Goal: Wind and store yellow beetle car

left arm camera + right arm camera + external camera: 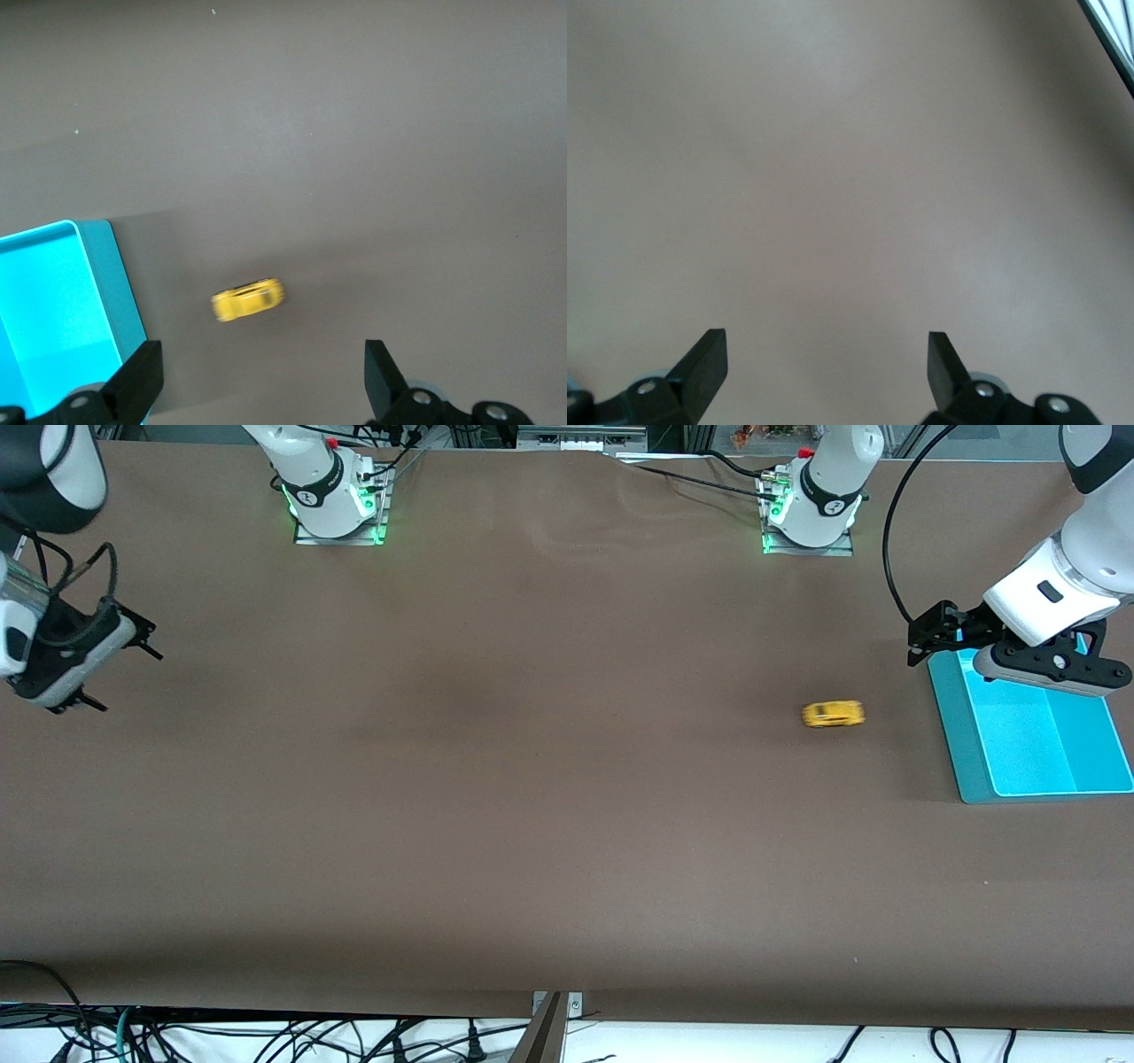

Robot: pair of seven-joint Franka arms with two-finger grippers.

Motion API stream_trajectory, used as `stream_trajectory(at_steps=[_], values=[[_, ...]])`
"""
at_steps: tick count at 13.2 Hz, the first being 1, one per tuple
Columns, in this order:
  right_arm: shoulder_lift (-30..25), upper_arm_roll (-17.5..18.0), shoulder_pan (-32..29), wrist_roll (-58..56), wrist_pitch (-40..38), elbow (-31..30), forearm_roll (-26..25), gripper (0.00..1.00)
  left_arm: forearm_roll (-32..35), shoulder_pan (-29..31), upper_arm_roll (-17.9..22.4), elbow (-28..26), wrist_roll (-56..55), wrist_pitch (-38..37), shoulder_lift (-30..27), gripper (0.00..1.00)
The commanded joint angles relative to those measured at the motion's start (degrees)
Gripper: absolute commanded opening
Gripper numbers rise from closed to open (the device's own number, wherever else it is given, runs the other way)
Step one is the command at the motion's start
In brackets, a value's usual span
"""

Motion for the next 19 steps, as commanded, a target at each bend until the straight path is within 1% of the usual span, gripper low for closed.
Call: stream_trajectory(at_steps=[1,4,6,8,10,13,15,16,18,19], values=[[-1.45,-0.80,1.99,12.71,-4.78,2.15,-0.32,1.00,-0.29,-0.40,0.17,1.25,0.04,-1.74,1.98,1.00],[-2.15,-3.08,5.41,28.09,-10.23,4.44,0.56,1.00,-0.29,0.30,0.26,1.16,0.39,-3.15,2.51,1.00],[-3.38,-3.70,6.73,34.70,-11.82,4.62,1.17,1.00,-0.29,0.39,0.35,1.16,0.22,-3.68,2.87,1.00],[-3.82,-6.50,8.31,37.53,-12.44,4.71,4.32,1.00,-0.20,0.30,0.35,1.08,0.65,-6.91,3.30,1.00],[-3.91,-8.10,8.58,37.89,-13.75,4.71,6.61,1.00,-0.29,0.56,0.35,0.38,5.46,-8.07,3.48,1.00],[-4.26,-8.10,9.72,45.16,-14.55,4.79,6.80,1.00,-0.29,2.58,0.52,0.20,15.66,-8.25,4.18,1.00],[-4.35,-7.75,10.17,46.24,-14.55,4.71,6.80,1.00,-0.20,3.02,0.52,-0.07,20.41,-8.25,4.36,1.00],[-4.26,-7.31,10.43,47.72,-14.46,4.71,6.71,1.00,-0.20,3.11,0.52,-0.85,21.74,-8.16,4.28,1.00],[-3.83,-5.30,10.78,49.75,-13.15,4.36,6.62,1.00,-0.20,3.81,0.52,-2.26,26.47,-7.90,4.27,1.00],[-3.82,-5.29,10.87,49.58,-12.36,3.92,6.62,1.00,-0.20,4.68,0.52,-2.96,29.63,-7.55,4.36,1.00]])
